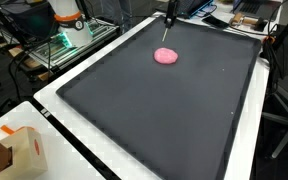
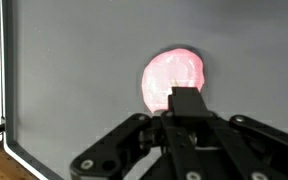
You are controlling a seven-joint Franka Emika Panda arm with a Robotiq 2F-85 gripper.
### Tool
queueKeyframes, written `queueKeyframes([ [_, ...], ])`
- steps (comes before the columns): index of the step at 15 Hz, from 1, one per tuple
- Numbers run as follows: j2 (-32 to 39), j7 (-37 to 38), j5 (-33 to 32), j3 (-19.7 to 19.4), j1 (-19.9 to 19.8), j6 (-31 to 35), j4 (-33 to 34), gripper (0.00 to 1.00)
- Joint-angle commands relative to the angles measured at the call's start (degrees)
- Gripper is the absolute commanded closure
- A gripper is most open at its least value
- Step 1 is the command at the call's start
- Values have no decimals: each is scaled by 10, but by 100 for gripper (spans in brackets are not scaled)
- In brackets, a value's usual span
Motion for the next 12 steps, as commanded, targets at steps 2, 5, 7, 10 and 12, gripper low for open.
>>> queueKeyframes([
  [2,-55,-102,60,10,-37,3,-32,97],
  [5,-80,-173,95,11,-57,-1,-32,97],
  [7,-97,-223,124,10,-70,-5,-29,97],
  [10,-121,-290,164,9,-85,-19,-22,97],
  [12,-137,-330,187,8,-93,-34,-16,97],
])
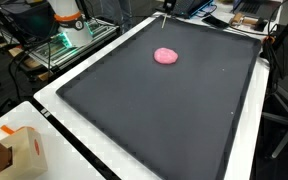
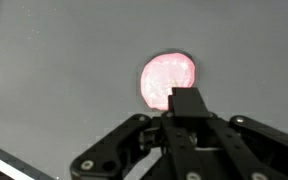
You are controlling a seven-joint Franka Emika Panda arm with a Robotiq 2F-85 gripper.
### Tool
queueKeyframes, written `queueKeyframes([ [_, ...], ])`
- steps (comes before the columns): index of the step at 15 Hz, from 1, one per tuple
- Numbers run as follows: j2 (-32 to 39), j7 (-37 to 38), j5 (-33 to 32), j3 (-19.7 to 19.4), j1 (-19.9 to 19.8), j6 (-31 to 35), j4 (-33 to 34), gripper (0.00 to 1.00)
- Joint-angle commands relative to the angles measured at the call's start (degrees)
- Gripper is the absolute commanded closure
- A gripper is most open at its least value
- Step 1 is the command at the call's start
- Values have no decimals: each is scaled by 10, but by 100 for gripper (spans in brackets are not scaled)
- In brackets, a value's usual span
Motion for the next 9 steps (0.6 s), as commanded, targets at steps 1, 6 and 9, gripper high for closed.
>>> queueKeyframes([
  [1,-42,-74,50,5,-20,-36,-3,97],
  [6,-75,-156,102,0,-33,-71,13,97],
  [9,-89,-182,116,-3,-39,-68,17,97],
])
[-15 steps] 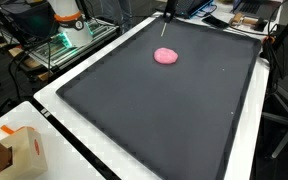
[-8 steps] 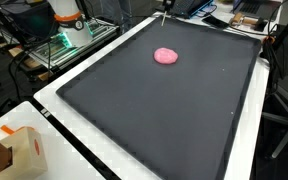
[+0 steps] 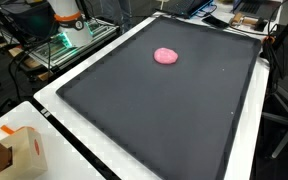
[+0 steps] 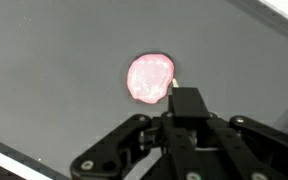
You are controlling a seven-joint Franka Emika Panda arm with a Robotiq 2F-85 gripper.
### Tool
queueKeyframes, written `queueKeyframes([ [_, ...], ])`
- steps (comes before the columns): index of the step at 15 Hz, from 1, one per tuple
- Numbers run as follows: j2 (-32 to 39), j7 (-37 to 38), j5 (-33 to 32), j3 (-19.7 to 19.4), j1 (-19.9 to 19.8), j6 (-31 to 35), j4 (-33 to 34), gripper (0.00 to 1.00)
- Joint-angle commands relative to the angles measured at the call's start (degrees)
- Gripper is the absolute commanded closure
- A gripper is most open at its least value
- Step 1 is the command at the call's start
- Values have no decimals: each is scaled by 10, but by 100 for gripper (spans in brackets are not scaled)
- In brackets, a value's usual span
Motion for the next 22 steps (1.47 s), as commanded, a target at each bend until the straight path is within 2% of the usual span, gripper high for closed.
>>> queueKeyframes([
  [1,-4,-9,5,3,-6,-1,2,87],
  [6,-12,-18,7,2,-8,-1,2,87],
  [7,-12,-18,7,2,-8,-1,2,97],
  [15,10,-150,91,-14,-20,161,-69,97],
  [22,32,-234,153,-23,-38,245,-131,97],
])
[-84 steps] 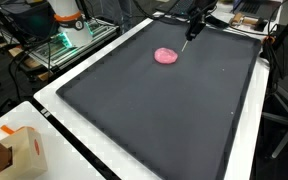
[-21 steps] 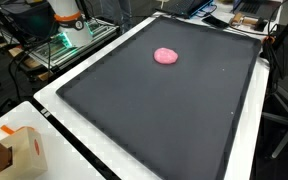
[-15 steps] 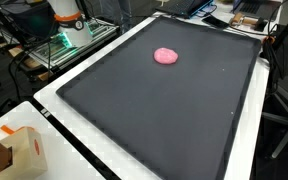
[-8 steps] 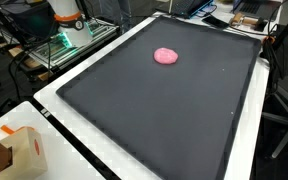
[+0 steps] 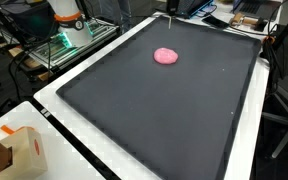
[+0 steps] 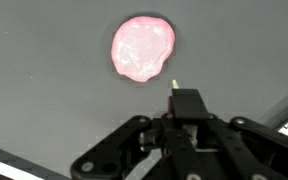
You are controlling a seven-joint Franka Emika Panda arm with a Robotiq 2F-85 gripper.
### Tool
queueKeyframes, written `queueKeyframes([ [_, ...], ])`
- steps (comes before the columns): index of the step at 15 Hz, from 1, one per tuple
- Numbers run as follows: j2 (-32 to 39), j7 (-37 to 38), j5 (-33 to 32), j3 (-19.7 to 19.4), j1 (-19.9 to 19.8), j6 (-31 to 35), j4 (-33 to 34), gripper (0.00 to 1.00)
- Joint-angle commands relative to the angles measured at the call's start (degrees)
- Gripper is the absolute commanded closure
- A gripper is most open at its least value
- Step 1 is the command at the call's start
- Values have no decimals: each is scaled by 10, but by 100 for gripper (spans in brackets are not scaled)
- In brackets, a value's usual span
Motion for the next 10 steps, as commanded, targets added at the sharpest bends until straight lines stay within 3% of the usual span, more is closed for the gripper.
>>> queueKeyframes([
  [1,9,-41,35,-2,-9,36,-33,97],
  [10,71,-23,13,3,-21,138,-56,97],
])
